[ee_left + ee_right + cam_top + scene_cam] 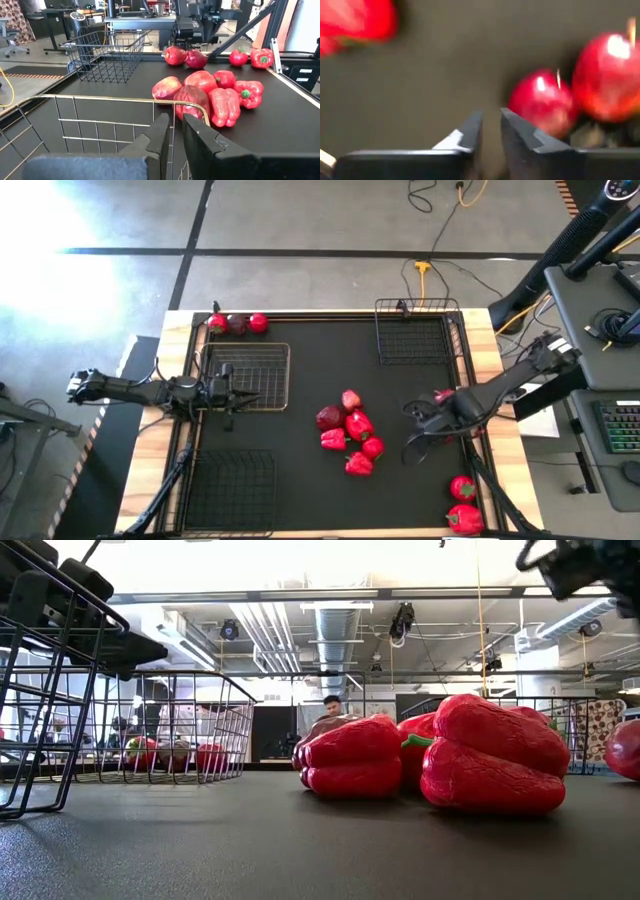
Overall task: Sort produce into baskets
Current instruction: Put the middle right red apple into the right black basket
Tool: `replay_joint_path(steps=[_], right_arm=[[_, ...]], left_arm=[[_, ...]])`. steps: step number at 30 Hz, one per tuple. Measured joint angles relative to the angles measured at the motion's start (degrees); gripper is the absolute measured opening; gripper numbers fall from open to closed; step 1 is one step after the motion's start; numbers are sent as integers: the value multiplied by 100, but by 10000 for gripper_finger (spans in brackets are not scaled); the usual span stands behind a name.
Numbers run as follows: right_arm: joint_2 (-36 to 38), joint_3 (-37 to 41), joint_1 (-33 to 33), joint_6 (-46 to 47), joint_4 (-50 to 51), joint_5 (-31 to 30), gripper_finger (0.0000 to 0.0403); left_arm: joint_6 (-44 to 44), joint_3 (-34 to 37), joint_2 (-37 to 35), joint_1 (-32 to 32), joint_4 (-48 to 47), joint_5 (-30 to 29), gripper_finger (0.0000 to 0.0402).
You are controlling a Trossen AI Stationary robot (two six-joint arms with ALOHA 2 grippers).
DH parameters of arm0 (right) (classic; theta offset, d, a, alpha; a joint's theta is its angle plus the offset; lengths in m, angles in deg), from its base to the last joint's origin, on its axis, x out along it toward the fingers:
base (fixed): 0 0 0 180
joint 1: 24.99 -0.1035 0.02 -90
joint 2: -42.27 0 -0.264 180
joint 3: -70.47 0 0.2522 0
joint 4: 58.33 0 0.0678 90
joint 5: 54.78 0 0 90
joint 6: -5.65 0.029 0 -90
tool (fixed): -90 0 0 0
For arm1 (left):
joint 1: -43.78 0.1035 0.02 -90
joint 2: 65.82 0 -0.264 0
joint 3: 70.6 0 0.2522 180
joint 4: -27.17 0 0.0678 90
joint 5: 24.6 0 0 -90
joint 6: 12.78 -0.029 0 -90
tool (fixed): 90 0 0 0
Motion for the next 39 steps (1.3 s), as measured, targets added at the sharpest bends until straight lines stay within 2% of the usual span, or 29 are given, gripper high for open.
replay_joint_path(steps=[4, 11, 18, 23, 28, 32, 35, 39], right_arm=[[-338, 26, -3, 411, 204, 540, 154], [-621, 298, 10, 1846, 9, 631, 275], [-626, 595, 12, 2384, 178, 554, 366], [-624, 1182, 104, 2733, -202, 407, 381], [-656, 1579, 333, 2542, -542, 120, 382], [-655, 1874, 440, 2413, -1277, 75, 382], [-669, 2055, 438, 2424, -1823, 141, 377], [-759, 2058, 438, 2304, -1972, 142, 354]], left_arm=[[2, 0, 13, 1, -6, 0, 38], [2, 2, 13, 1, -1, 1, 38], [1, 1, 13, 0, -1, 0, 38], [0, 0, 13, 2, -1, 0, 38], [1, 1, 13, 1, -1, 0, 38], [-1, 1, 13, 0, -1, 1, 38], [2, 1, 13, 1, -1, 0, 38], [-1, 0, 13, 0, -1, 0, 38]])
